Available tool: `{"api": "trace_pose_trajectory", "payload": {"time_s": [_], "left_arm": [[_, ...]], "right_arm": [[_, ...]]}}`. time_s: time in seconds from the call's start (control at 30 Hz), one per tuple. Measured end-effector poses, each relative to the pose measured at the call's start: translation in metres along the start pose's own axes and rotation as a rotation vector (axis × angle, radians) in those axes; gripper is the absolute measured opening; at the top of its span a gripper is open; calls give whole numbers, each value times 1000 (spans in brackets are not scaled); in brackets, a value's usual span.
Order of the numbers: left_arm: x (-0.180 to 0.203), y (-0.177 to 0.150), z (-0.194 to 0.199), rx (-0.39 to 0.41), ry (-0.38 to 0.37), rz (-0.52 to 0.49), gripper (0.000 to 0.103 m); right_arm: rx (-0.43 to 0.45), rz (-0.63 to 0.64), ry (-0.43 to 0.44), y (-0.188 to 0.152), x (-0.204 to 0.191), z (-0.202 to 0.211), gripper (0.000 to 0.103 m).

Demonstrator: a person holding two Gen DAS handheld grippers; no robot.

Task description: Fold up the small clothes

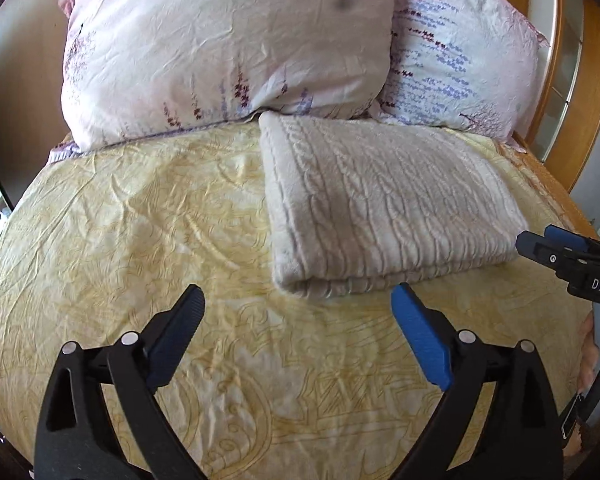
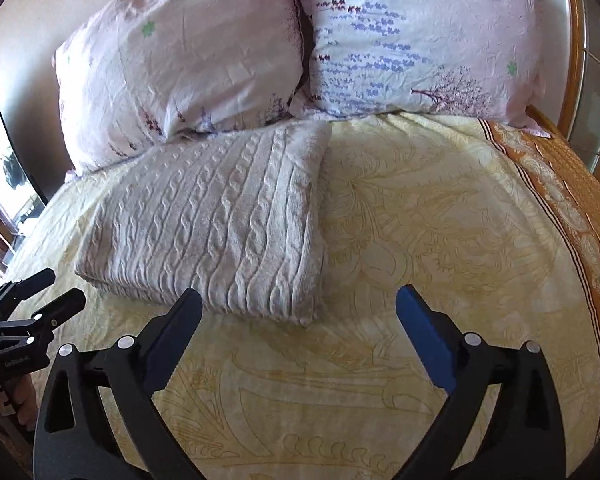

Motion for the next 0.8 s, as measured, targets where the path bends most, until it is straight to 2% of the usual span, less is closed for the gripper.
{"api": "trace_pose_trajectory", "payload": {"time_s": [0.37,0.53,0.8], "left_arm": [[9,-13,-18,-86,4,-4,95],[14,-14,-21,-94,18,-31,101],[17,-15,-24,-104,51,-71,101]], "right_arm": [[-120,26,-60,-26,-16,-30,100],[-134,24,-76,-26,-14,-31,102],[-143,35,-84,-26,-15,-32,102]]}}
Point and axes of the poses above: each gripper's, at about its wrist camera, not at the fingertips, and z roughly against the way its jaws point, x to its right, y to its top, the point moved 6 cm from there along -z, roughly the way its jaws point, and after that the axes turned 14 degrees about y, right-handed, at the moved point
